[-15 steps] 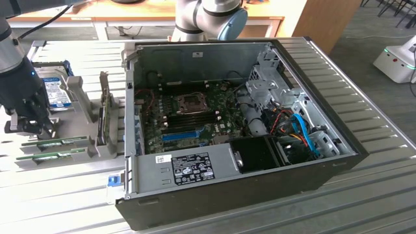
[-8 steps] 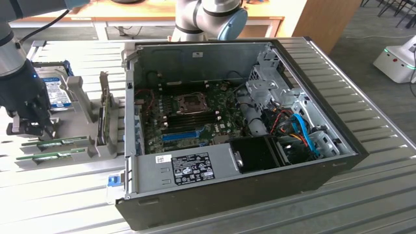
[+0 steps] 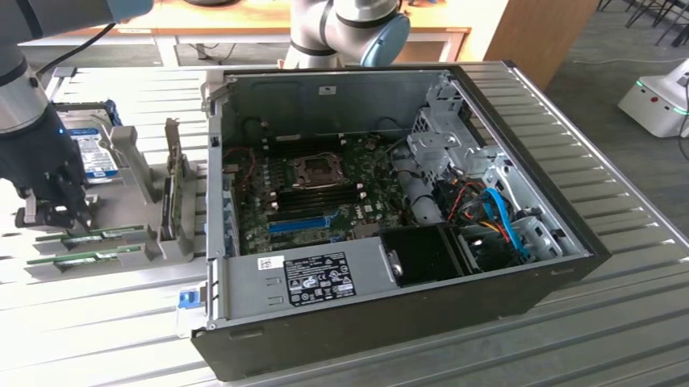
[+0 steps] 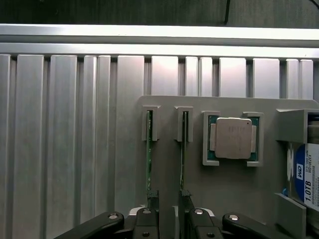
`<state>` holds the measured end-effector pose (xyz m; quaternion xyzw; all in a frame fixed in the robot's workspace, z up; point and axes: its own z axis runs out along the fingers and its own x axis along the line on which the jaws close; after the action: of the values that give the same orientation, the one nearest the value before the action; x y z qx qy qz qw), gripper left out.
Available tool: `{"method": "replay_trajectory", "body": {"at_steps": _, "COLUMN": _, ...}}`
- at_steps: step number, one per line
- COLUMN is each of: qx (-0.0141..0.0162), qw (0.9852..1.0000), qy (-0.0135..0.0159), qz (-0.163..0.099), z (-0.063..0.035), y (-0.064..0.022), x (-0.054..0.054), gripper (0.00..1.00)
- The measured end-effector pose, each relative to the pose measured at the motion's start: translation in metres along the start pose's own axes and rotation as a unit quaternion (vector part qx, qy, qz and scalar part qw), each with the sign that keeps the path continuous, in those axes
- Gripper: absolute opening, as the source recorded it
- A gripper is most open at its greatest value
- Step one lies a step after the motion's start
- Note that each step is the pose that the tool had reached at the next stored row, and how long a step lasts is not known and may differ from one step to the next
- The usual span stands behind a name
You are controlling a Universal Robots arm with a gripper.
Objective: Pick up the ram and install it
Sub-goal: 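Pick up the ram and move it above insertion slot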
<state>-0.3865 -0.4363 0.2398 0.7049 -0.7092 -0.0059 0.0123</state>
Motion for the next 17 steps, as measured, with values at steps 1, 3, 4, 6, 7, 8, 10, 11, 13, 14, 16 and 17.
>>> {"method": "replay_trajectory", "body": {"at_steps": 1, "qx": 0.0, "qw": 1.0, "qy": 0.0, "qz": 0.0, "z": 0.0011, "y": 0.0, "x": 0.0, "gripper": 0.3}}
{"method": "replay_trajectory", "body": {"at_steps": 3, "qx": 0.0, "qw": 1.0, "qy": 0.0, "qz": 0.0, "z": 0.0029, "y": -0.0001, "x": 0.0, "gripper": 0.3}}
{"method": "replay_trajectory", "body": {"at_steps": 4, "qx": 0.0, "qw": 1.0, "qy": 0.0, "qz": 0.0, "z": 0.0038, "y": -0.0001, "x": 0.0, "gripper": 0.3}}
{"method": "replay_trajectory", "body": {"at_steps": 6, "qx": 0.0, "qw": 1.0, "qy": 0.0, "qz": 0.0, "z": 0.0049, "y": -0.0001, "x": 0.0, "gripper": 0.3}}
{"method": "replay_trajectory", "body": {"at_steps": 7, "qx": -0.0001, "qw": 1.0, "qy": 0.0, "qz": 0.0, "z": 0.0048, "y": -0.0001, "x": 0.0, "gripper": 0.3}}
{"method": "replay_trajectory", "body": {"at_steps": 8, "qx": -0.0001, "qw": 1.0, "qy": 0.0001, "qz": 0.0, "z": 0.0048, "y": -0.0001, "x": 0.0, "gripper": 0.3}}
{"method": "replay_trajectory", "body": {"at_steps": 10, "qx": -0.0001, "qw": 1.0, "qy": 0.0, "qz": 0.0, "z": 0.0049, "y": -0.0001, "x": -0.0001, "gripper": 0.3}}
{"method": "replay_trajectory", "body": {"at_steps": 11, "qx": 0.0, "qw": 1.0, "qy": 0.0, "qz": 0.0, "z": 0.0049, "y": -0.0001, "x": 0.0, "gripper": 0.3}}
{"method": "replay_trajectory", "body": {"at_steps": 13, "qx": 0.0, "qw": 1.0, "qy": 0.0, "qz": 0.0, "z": 0.0049, "y": -0.0001, "x": 0.0, "gripper": 0.3}}
{"method": "replay_trajectory", "body": {"at_steps": 14, "qx": 0.0, "qw": 1.0, "qy": 0.0, "qz": 0.0, "z": 0.005, "y": -0.0001, "x": 0.0, "gripper": 0.3}}
{"method": "replay_trajectory", "body": {"at_steps": 16, "qx": 0.0001, "qw": 1.0, "qy": -0.0001, "qz": 0.0, "z": 0.005, "y": -0.0001, "x": 0.0002, "gripper": 0.3}}
{"method": "replay_trajectory", "body": {"at_steps": 17, "qx": 0.0, "qw": 1.0, "qy": 0.0, "qz": 0.0, "z": 0.0049, "y": -0.0001, "x": 0.0006, "gripper": 0.3}}
